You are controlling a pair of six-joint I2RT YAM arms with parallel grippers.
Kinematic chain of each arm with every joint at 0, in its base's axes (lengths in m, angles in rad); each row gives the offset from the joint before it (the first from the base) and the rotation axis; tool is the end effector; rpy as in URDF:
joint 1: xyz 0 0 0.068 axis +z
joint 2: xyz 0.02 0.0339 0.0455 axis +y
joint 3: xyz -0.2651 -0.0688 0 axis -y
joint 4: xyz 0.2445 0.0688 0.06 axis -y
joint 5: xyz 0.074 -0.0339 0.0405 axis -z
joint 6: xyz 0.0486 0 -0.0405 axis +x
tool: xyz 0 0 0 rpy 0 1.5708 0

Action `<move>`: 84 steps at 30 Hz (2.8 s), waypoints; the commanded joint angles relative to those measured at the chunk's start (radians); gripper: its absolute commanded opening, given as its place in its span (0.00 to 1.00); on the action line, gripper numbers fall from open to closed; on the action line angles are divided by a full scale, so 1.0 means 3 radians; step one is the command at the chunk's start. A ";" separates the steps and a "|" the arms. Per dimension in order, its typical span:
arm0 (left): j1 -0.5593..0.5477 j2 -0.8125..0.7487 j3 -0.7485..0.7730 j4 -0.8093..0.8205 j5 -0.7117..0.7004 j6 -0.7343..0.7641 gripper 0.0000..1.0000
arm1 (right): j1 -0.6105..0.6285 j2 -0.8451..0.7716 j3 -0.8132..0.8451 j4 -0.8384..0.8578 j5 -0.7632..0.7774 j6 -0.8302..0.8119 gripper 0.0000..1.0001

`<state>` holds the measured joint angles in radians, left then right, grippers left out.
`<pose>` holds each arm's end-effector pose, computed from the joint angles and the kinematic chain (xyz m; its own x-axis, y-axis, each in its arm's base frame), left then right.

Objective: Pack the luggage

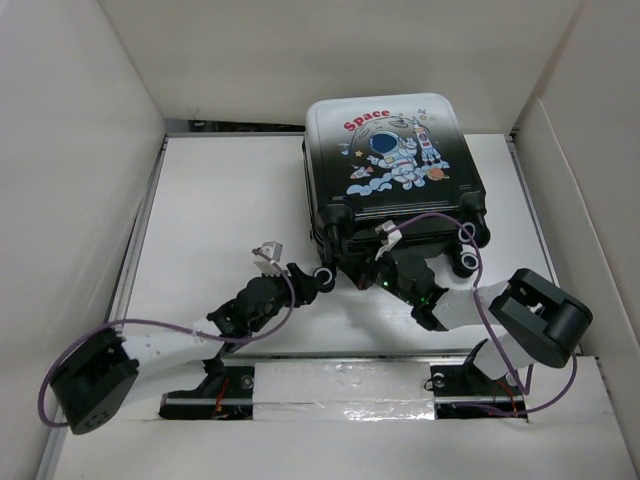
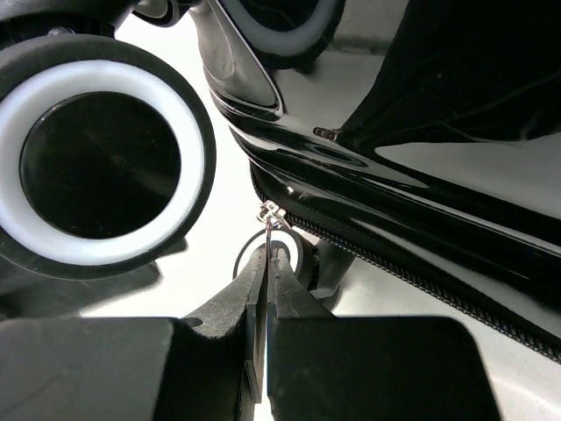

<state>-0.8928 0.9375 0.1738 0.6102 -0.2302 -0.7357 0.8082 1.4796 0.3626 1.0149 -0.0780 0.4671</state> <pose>0.1348 -0.1497 0.1829 -0.4851 -0.4394 -0.7561 0.3929 0.6629 -0.6374 0.1898 0.2042 0.1716 -0.4116 0.2191 -0.8847 -0.6597 0.5981 0.4550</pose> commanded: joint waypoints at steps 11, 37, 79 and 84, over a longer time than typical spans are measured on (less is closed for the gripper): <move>0.0220 0.1165 0.0505 0.1453 0.0680 0.0264 0.48 | 0.0057 -0.0999 0.0044 -0.1510 0.0172 -0.0105 0.68; -0.0214 0.2264 0.0704 0.3058 -0.0418 0.0356 0.30 | -0.0214 -0.2114 -0.0354 -0.2064 0.0086 -0.0177 0.31; -0.0603 0.2402 0.0837 0.3969 -0.1232 0.1097 0.27 | -0.0112 -0.2268 -0.0513 -0.2074 0.0040 -0.0156 0.25; -0.0603 0.2545 0.0883 0.4183 -0.1349 0.1097 0.14 | -0.0112 -0.2339 -0.0518 -0.2100 -0.0021 -0.0151 0.23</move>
<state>-1.0695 1.6829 0.3996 1.2938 -0.5938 -0.4328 0.7673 0.7940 0.2134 0.3511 -0.0620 0.4232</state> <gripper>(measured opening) 0.164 0.233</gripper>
